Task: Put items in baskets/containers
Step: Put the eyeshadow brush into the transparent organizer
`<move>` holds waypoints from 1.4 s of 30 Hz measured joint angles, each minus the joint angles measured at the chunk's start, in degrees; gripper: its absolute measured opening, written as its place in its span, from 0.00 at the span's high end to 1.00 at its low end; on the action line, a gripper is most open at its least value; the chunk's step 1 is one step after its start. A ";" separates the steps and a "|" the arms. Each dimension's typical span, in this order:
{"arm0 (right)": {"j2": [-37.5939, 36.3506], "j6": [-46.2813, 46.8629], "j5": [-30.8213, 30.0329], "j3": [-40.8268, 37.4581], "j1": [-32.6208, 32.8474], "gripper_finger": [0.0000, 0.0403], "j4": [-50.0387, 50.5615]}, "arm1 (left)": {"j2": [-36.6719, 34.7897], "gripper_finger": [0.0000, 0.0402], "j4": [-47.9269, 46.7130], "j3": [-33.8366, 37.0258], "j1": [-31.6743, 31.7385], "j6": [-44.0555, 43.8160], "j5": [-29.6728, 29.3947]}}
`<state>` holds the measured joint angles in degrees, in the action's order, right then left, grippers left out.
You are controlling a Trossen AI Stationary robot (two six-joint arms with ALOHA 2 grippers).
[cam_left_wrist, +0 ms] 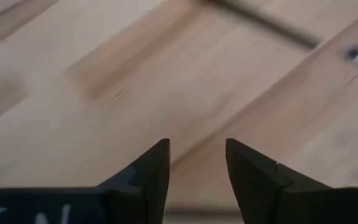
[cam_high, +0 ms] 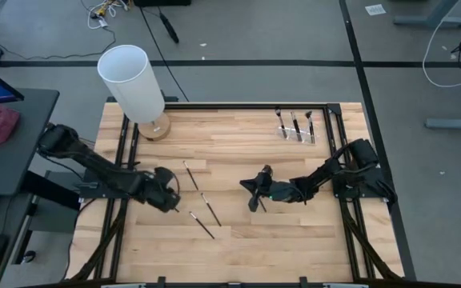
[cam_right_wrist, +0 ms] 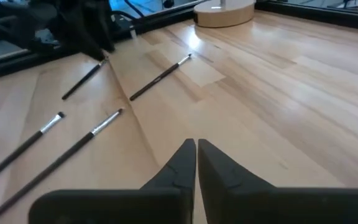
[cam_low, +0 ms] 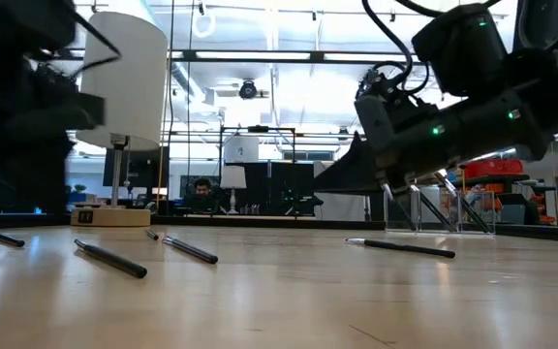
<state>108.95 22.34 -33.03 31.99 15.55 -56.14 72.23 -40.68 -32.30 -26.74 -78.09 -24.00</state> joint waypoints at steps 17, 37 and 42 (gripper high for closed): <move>0.32 -3.59 0.02 0.21 -5.21 0.95 0.36 | 0.15 0.51 -7.82 -0.86 -17.70 -40.42 4.30; 0.30 -3.76 0.02 0.21 -5.46 0.95 0.56 | 13.05 0.45 3.75 2.20 -11.11 -41.12 -11.82; 0.28 -3.75 0.03 0.21 -5.46 0.95 0.55 | 14.80 0.48 6.64 2.25 -8.16 -37.35 -16.66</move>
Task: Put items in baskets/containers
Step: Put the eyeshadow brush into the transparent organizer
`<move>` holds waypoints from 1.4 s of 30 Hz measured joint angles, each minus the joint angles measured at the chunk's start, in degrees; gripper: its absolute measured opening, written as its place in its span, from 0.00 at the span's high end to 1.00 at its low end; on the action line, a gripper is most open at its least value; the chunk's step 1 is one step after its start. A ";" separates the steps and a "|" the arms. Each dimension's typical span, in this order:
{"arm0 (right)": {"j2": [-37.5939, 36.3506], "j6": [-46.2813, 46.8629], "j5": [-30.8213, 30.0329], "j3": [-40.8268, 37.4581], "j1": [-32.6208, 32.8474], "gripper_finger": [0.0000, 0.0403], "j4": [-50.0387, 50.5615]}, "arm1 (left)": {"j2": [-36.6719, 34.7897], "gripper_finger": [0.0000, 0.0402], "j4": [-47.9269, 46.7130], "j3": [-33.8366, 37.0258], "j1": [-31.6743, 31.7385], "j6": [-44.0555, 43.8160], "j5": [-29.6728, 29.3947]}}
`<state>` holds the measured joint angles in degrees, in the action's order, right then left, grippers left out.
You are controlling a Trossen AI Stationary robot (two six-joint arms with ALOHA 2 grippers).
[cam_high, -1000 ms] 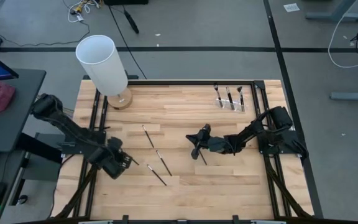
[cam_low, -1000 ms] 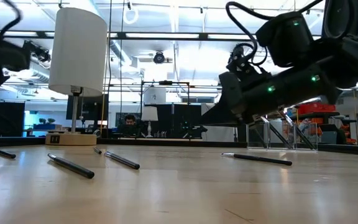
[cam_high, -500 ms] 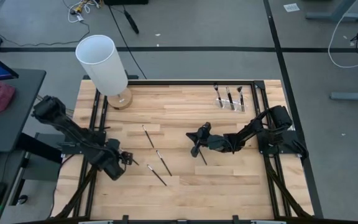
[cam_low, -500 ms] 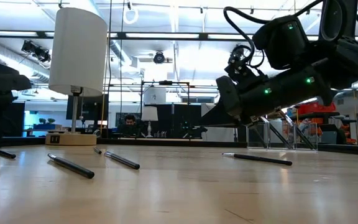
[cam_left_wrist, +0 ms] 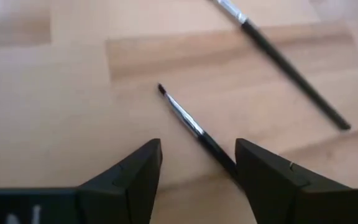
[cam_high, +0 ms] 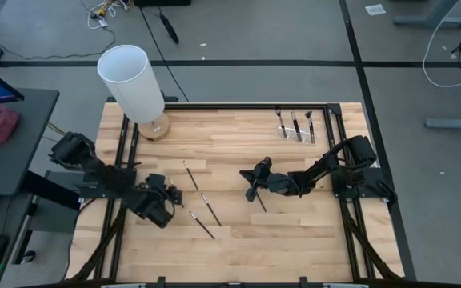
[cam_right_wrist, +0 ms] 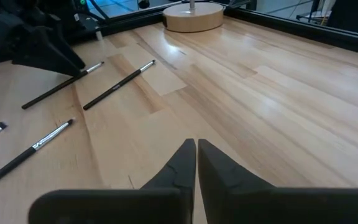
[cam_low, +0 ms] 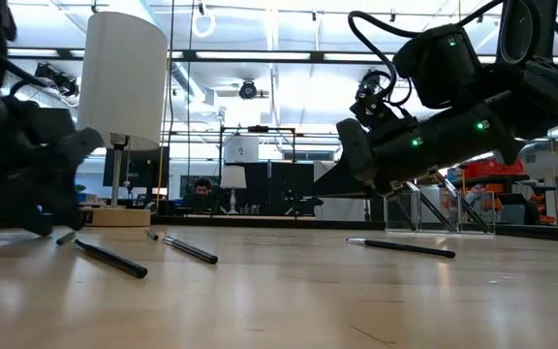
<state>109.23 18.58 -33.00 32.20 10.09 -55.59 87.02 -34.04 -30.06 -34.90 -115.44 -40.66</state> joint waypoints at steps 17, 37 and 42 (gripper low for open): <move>0.00 0.42 0.01 -0.02 0.00 0.95 0.00 | 7.59 0.52 15.69 0.06 2.24 10.04 -7.99; -0.02 0.42 0.01 -0.02 0.00 0.95 -0.07 | 7.68 0.72 17.31 -6.02 11.03 23.12 -0.61; -0.02 0.42 0.01 -0.02 0.00 0.95 -0.05 | 6.53 0.61 17.10 -6.11 12.31 24.94 1.79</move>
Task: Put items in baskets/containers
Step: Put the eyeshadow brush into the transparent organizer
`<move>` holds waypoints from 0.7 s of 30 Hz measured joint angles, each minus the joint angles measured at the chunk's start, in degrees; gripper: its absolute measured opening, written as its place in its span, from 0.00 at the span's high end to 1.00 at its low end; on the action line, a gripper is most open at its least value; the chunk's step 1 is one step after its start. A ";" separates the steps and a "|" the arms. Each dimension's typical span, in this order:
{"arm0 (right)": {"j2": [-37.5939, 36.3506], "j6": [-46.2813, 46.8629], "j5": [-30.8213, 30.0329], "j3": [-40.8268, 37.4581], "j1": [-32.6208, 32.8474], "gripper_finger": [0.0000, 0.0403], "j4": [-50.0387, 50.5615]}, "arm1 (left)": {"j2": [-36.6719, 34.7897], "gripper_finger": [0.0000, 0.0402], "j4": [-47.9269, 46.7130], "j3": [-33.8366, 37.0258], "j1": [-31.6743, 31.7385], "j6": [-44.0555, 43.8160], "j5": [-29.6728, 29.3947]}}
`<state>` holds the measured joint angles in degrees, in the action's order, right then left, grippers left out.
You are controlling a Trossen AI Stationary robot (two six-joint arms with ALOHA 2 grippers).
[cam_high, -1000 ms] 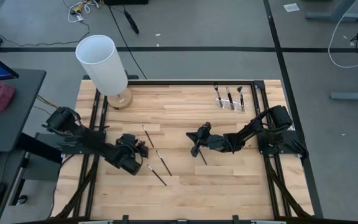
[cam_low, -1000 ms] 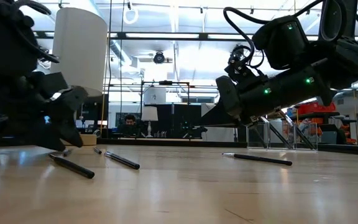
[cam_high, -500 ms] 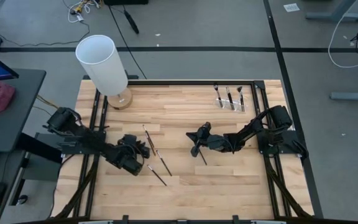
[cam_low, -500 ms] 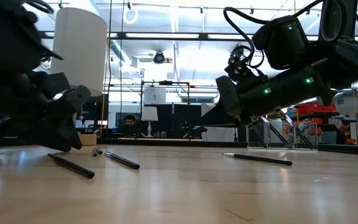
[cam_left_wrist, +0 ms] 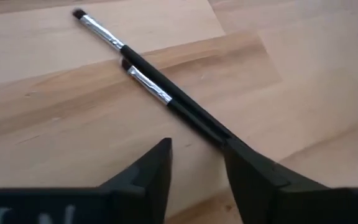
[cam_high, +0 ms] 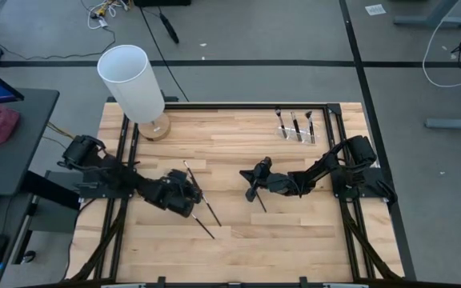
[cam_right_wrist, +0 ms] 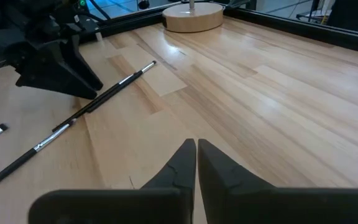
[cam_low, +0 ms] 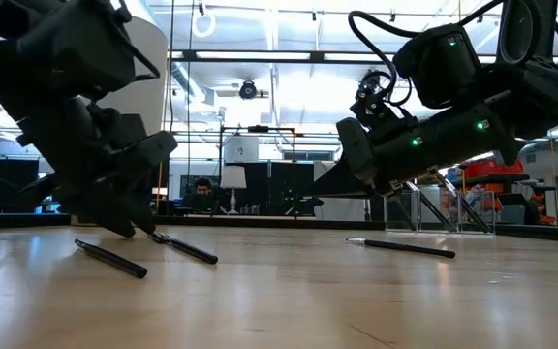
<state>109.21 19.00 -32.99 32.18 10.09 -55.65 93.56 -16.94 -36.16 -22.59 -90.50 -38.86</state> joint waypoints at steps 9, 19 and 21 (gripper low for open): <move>0.00 -0.67 -0.02 0.00 0.00 0.95 0.03 | -3.95 0.41 -3.82 0.17 0.12 -2.76 -2.01; 0.00 -0.39 -0.01 -0.01 0.00 0.95 0.19 | 2.41 0.51 -0.40 -0.06 3.04 -1.30 -4.19; 0.00 -0.38 0.00 -0.02 0.00 0.95 0.32 | 2.49 0.54 -0.74 -0.05 3.06 -0.26 -3.57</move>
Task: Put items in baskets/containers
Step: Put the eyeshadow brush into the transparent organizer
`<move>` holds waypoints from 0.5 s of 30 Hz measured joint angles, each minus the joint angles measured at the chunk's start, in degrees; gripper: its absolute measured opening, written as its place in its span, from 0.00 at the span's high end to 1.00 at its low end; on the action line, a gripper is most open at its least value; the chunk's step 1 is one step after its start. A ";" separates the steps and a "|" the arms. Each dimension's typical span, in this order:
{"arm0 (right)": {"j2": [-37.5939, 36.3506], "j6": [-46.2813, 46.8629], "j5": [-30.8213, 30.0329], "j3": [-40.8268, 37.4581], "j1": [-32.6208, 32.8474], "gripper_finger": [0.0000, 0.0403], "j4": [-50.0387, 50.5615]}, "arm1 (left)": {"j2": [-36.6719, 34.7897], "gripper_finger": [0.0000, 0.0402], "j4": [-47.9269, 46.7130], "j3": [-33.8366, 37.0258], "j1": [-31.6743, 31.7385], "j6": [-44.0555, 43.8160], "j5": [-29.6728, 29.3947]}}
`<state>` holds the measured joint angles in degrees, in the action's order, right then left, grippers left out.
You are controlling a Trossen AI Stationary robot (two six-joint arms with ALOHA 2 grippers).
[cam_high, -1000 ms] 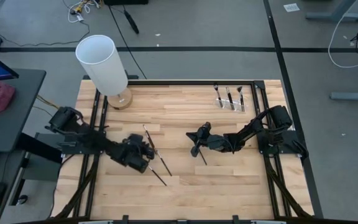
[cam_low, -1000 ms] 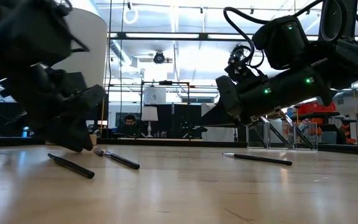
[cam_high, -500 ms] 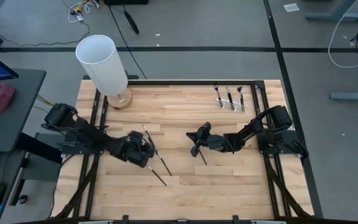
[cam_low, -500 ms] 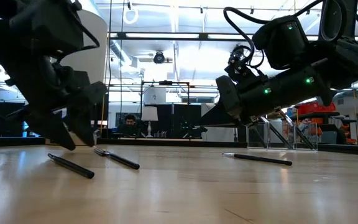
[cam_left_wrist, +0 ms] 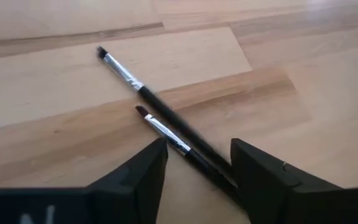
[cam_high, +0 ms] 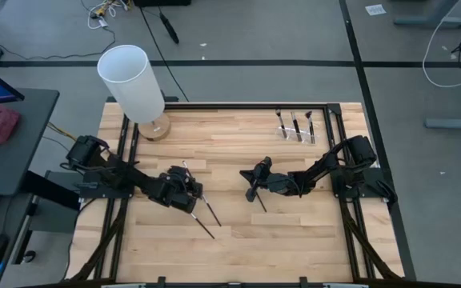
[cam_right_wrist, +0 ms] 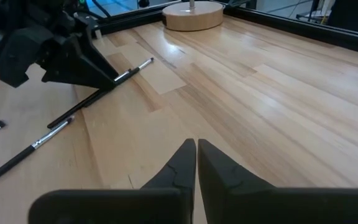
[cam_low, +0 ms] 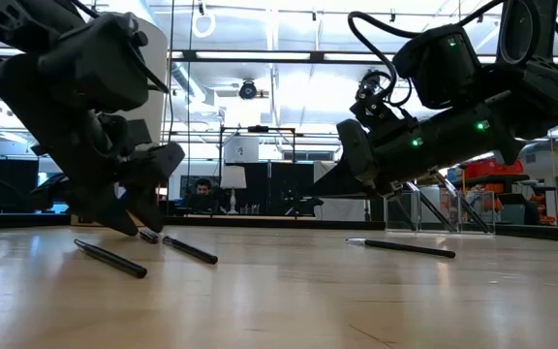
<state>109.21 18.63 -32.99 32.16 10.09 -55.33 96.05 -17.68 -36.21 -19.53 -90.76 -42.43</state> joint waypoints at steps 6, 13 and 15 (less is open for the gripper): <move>0.00 0.18 0.00 0.00 0.00 0.95 0.09 | -1.34 0.63 -4.87 -0.06 -0.97 0.19 3.79; 0.00 0.18 0.00 0.00 0.00 0.95 0.09 | -4.87 0.71 -12.61 0.09 -1.58 4.17 8.92; 0.00 0.18 0.00 0.00 0.00 0.95 0.09 | -6.10 0.72 -14.23 0.18 -1.58 5.73 9.80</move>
<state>109.21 18.81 -32.99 32.16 10.09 -55.24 89.95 -31.91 -36.02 -21.11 -85.03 -32.63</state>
